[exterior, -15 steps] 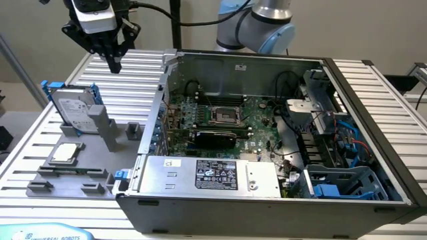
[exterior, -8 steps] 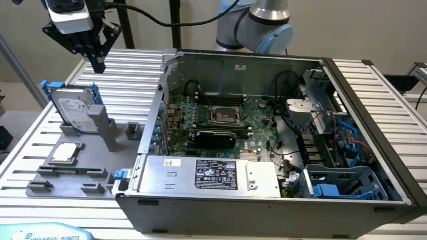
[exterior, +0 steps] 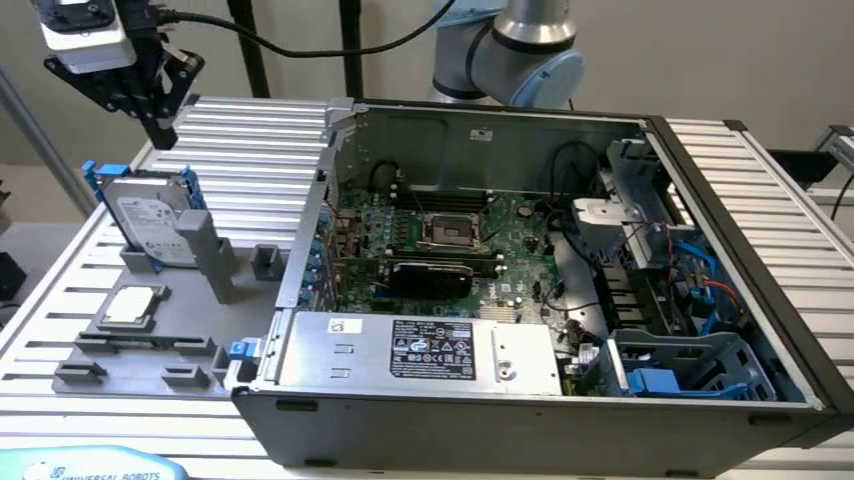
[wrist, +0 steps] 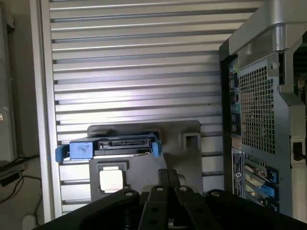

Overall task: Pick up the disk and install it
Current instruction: 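Reach for the disk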

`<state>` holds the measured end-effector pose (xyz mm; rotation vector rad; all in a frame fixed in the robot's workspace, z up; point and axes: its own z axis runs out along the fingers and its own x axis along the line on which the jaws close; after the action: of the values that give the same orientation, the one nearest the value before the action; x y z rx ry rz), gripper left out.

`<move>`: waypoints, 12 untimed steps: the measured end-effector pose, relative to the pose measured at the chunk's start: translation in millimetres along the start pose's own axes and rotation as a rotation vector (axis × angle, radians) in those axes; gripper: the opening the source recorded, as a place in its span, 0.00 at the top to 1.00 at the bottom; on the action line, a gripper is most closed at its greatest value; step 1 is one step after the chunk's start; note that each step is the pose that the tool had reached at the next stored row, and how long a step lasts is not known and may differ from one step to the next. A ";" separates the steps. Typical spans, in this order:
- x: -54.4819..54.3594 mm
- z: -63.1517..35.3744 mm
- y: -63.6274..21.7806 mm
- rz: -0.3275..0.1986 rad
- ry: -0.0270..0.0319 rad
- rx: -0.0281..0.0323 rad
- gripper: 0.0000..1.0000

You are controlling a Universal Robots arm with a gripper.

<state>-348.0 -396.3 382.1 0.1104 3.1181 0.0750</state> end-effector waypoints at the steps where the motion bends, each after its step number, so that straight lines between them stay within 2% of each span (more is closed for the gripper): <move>1: 4.5 0.6 -0.2 0.000 0.0002 0.0001 0.89; 12: 48.7 6.4 -1.8 -0.003 0.0035 0.0002 0.89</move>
<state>-396.5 -394.2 374.7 0.1064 3.1216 0.0749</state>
